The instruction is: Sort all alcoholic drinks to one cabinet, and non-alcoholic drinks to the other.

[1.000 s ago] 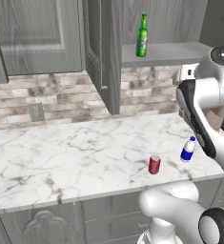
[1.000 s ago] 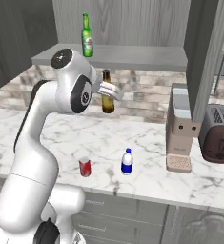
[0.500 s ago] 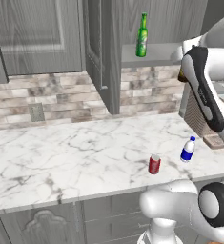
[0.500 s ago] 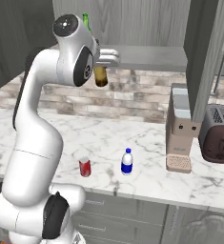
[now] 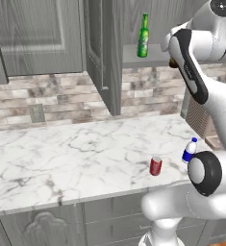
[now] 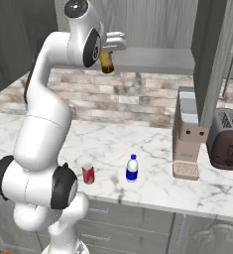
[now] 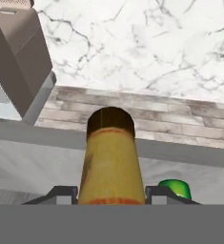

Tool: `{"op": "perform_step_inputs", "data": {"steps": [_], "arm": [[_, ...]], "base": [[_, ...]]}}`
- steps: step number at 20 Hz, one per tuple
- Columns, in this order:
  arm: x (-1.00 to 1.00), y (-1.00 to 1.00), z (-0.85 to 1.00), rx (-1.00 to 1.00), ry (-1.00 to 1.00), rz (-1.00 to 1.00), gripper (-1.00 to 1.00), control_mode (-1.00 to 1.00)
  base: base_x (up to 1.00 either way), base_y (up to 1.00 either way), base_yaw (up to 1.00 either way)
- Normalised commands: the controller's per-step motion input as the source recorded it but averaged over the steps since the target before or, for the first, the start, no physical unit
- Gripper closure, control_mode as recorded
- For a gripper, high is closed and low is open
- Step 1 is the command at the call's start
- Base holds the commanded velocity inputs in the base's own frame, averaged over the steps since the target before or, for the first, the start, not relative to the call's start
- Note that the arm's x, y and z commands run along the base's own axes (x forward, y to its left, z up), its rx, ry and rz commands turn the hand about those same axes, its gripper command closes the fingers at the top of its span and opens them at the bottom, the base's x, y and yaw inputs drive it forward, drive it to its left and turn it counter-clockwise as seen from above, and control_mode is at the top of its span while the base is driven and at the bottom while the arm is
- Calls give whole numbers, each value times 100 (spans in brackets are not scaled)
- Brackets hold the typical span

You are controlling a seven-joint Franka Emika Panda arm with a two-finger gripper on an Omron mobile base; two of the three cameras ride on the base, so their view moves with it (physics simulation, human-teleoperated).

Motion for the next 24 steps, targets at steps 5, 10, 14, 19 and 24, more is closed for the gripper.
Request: {"op": "perform_step_inputs", "data": {"steps": [5, 10, 14, 19, 24], "arm": [[94, 0, 0, -1, 0, 0, 100, -100], [87, -1, 0, 0, 0, 3, 100, -100], [58, -5, -36, 0, 0, 6, 100, -100], [33, -3, -61, 0, 0, 7, 100, -100], [6, 0, -33, 0, 0, 3, -100, -100]], "base": [[0, 0, 0], [0, 0, 0], [0, 0, 0], [0, 0, 0], [0, 0, 0]]}}
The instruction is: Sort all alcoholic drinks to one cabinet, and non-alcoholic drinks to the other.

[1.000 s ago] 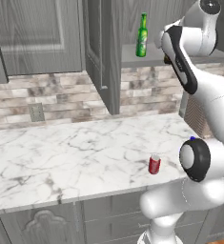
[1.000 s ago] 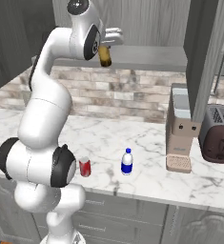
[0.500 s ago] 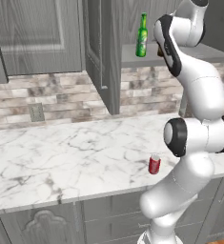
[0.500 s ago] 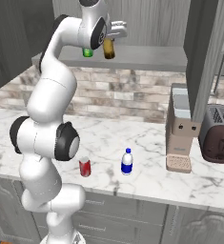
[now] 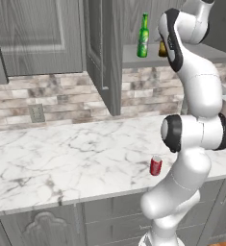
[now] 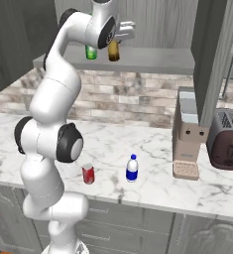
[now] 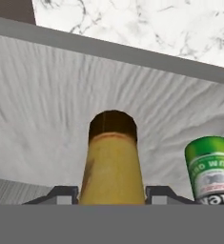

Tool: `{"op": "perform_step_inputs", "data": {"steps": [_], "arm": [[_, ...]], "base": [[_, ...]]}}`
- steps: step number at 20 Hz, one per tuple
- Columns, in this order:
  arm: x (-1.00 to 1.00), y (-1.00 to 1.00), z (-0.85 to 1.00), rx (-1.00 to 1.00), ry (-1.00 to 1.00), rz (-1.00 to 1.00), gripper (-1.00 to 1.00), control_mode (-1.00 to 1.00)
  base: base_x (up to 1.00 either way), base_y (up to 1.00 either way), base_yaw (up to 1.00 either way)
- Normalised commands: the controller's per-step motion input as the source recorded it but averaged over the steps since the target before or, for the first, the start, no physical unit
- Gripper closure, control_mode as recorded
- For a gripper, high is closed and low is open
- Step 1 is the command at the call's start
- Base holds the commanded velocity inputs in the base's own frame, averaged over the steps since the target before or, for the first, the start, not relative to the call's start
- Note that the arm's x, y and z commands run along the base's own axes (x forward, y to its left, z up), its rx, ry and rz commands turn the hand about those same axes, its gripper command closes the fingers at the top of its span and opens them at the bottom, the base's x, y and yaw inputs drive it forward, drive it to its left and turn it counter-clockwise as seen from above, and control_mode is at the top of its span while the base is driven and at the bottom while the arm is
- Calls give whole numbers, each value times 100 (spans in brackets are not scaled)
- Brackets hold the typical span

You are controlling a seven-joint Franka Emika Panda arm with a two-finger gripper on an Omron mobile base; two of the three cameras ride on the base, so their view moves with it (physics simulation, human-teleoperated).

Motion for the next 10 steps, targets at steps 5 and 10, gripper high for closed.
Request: {"op": "perform_step_inputs", "data": {"steps": [5, 10], "arm": [[-1, 0, 0, 0, -2, 0, -100, -100], [-14, 0, 0, 0, -7, 0, -100, -100]], "base": [[0, 0, 0], [0, 0, 0]]}}
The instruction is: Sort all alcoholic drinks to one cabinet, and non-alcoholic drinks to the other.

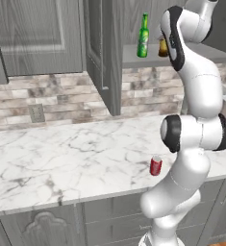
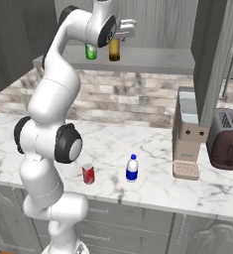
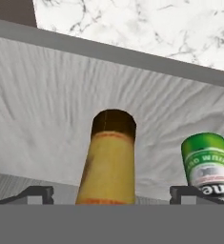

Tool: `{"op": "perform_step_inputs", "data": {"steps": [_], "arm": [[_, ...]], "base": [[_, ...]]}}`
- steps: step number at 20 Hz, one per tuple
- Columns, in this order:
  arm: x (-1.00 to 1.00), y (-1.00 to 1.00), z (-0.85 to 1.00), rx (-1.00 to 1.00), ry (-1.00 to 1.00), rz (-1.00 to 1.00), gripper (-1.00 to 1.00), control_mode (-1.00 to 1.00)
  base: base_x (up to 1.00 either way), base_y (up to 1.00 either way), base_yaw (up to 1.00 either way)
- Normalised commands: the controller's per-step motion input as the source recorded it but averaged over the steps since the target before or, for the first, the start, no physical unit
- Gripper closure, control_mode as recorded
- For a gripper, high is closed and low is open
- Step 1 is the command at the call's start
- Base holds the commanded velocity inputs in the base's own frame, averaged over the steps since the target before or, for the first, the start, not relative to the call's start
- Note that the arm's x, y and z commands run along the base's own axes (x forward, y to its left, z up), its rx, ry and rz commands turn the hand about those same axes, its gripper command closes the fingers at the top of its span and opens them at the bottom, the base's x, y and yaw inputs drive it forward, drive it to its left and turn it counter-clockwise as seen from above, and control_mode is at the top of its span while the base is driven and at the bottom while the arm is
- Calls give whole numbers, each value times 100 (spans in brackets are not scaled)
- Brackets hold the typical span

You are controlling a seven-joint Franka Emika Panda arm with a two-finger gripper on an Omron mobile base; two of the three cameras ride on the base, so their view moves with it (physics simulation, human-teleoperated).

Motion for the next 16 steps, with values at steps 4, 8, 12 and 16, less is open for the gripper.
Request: {"op": "perform_step_inputs", "data": {"steps": [4, 8, 12, 16], "arm": [[-76, 0, -20, 0, -7, 0, -100, -100], [-100, 3, -56, 0, -1, -3, -100, -100], [-100, 17, -69, 0, 0, -5, -100, -100], [-100, 22, -52, 0, 0, -7, -100, -100]], "base": [[0, 0, 0], [0, 0, 0], [0, 0, 0], [0, 0, 0]]}}
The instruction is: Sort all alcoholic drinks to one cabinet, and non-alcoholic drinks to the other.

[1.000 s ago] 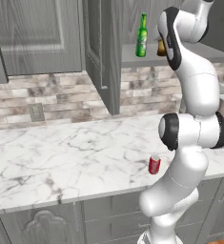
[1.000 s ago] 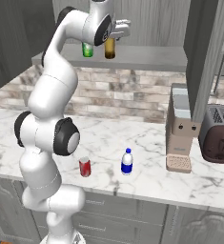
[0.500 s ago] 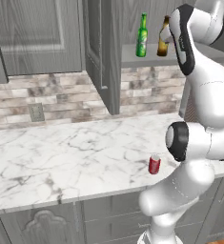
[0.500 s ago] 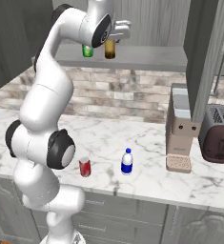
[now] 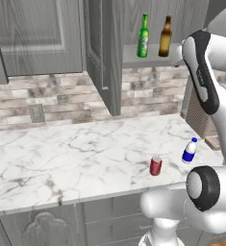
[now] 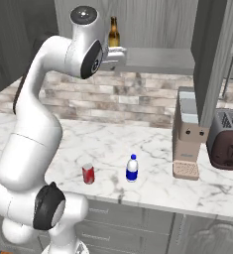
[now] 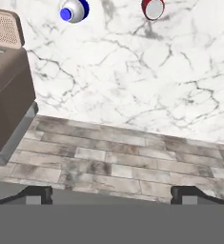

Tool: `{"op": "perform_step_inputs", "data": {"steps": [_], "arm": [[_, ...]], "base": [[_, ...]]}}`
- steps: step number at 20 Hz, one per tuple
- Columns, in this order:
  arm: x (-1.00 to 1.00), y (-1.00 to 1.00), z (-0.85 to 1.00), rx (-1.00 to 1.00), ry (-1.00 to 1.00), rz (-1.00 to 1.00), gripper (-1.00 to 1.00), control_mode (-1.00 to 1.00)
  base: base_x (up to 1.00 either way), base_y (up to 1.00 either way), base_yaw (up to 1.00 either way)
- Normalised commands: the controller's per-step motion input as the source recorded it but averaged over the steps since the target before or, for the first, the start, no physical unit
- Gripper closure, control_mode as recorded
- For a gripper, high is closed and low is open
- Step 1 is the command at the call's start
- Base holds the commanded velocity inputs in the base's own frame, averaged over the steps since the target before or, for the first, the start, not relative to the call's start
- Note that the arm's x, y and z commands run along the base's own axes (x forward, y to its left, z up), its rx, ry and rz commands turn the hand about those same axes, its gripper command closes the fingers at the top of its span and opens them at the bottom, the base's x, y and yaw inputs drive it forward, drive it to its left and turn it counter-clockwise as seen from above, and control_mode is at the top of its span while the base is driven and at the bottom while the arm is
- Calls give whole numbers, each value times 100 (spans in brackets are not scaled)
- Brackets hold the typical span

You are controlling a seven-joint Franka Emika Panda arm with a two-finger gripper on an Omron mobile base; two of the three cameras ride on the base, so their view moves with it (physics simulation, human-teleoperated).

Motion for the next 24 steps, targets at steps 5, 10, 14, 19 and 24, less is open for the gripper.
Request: {"op": "perform_step_inputs", "data": {"steps": [5, 10, 14, 19, 24], "arm": [[-100, 7, -55, 0, 0, -2, -100, -100], [-87, 0, -99, 1, 6, 12, -100, -100], [-41, 0, -100, 0, 13, 17, -100, -100], [5, 24, -99, 0, 21, 3, -100, -100], [32, 33, -77, 0, 27, 0, -100, -100]], "base": [[0, 0, 0], [0, 0, 0], [0, 0, 0], [0, 0, 0], [0, 0, 0]]}}
